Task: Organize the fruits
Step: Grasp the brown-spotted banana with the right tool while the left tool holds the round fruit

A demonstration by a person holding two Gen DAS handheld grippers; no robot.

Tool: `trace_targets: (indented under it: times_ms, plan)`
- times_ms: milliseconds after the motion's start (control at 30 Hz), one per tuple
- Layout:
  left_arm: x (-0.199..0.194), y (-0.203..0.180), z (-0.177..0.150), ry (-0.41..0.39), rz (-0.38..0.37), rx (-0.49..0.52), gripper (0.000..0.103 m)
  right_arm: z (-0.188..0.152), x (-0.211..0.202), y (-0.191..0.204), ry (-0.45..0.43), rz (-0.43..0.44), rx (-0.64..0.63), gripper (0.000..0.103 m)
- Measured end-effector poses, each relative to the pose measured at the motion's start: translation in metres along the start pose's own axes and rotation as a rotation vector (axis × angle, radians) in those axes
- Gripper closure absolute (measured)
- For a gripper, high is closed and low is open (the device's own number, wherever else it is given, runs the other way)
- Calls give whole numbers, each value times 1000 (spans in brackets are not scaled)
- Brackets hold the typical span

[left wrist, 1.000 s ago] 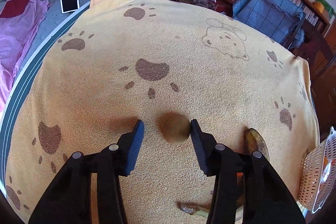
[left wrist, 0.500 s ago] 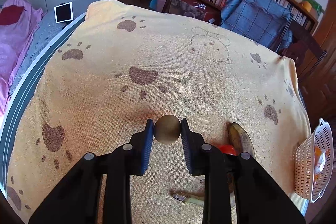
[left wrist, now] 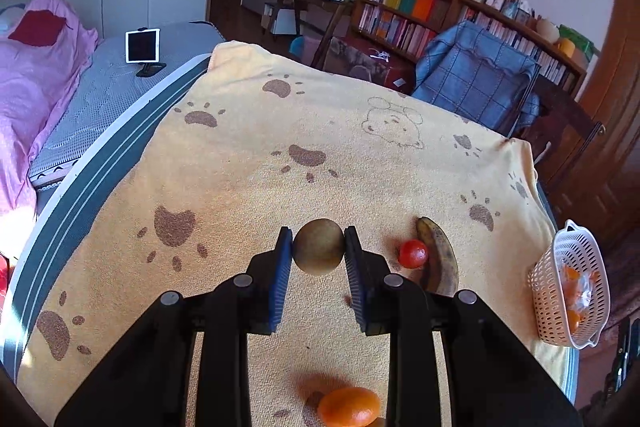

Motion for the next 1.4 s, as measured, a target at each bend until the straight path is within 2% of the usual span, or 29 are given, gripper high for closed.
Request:
trace_targets:
  times_ms: [233, 367, 600, 733, 833, 1000, 1100, 1267, 1400]
  plan:
    - [-37, 17, -13, -74, 19, 3, 76, 1, -5, 25, -21, -1, -111, 16]
    - [-52, 26, -24, -106, 27, 2, 76, 6, -12, 47, -1, 65, -135, 16]
    - [-49, 19, -48, -100, 2, 29, 76, -2, -4, 99, 189, 260, -54, 16]
    - [-46, 18, -54, -105, -16, 24, 76, -13, 4, 136, 315, 362, -22, 16]
    - [-45, 16, -53, -122, -1, 36, 76, -19, 10, 165, 389, 420, 10, 15]
    - [-47, 11, -50, -154, -9, 46, 76, -26, 29, 204, 469, 435, -1, 15]
    - [-44, 13, -50, -147, -21, 28, 76, -35, 48, 220, 563, 442, 28, 15]
    - [-43, 17, -50, -165, 2, 26, 76, -49, 78, 241, 696, 445, 83, 16]
    - [-42, 19, -49, -165, -3, 22, 76, -60, 96, 256, 787, 447, 98, 21]
Point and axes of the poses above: each gripper's, at about its wrist camera, not at the fingertips, and x roughly the way its jaws point, y to its left, z to its top, the point moved 9 cm from there along x, roughly the way its jaws point, and after that the axes turned 3 degrees about -z, right-handed, at the moved point
